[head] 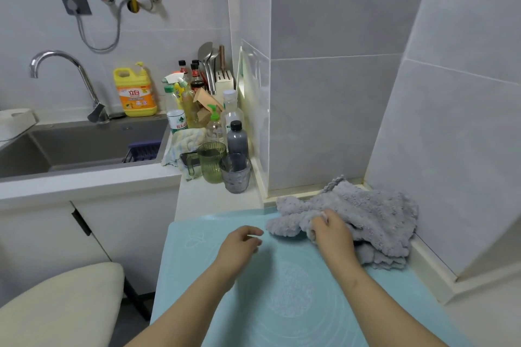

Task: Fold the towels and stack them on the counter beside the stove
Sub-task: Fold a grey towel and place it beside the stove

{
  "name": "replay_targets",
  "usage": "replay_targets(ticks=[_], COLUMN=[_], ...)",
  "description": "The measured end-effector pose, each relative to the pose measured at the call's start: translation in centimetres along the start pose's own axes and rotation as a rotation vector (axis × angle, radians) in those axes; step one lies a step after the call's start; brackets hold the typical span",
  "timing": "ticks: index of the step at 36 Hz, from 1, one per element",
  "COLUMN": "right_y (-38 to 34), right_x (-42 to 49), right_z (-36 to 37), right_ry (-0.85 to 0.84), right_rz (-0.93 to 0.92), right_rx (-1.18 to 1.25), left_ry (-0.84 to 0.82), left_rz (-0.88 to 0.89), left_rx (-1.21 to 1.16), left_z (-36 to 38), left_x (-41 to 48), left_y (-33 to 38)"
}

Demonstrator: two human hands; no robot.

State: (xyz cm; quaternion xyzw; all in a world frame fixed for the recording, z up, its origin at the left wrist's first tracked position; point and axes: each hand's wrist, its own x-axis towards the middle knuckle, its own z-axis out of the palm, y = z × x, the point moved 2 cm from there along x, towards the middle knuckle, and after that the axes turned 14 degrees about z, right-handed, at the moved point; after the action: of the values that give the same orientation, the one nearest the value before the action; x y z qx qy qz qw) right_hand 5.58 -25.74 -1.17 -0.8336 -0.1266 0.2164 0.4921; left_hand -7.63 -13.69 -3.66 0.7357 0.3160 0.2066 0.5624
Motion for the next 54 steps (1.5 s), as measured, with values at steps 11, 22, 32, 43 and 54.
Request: replay_targets(ticks=[11,22,32,43,54], right_y=[-9.2,-13.1,-13.7,-12.0,-10.5], right_x=[-1.9,-4.1,-4.2,-4.1,-2.9], right_z=[-4.4,-4.5,-4.9,-4.3,-5.2], right_ry=[-0.062,-0.499,-0.412,-0.129,-0.117], right_rz=[-0.181,-0.248,-0.295,-0.283,-0.086], right_rx=[0.369,0.805,0.848,0.547,0.881], left_ry=[-0.093,-0.202,0.004,-0.304,0.075], left_rz=[0.293,0.425,0.420,0.409,0.575], left_rx=[-0.056,0.049,-0.084,0.190,0.310], left_z=[0.4,-1.8,-5.0,-8.2,-8.7], left_x=[0.9,0.5,-0.1,-1.6,-1.8], left_y=[7.7,11.4,12.9,12.2,13.3])
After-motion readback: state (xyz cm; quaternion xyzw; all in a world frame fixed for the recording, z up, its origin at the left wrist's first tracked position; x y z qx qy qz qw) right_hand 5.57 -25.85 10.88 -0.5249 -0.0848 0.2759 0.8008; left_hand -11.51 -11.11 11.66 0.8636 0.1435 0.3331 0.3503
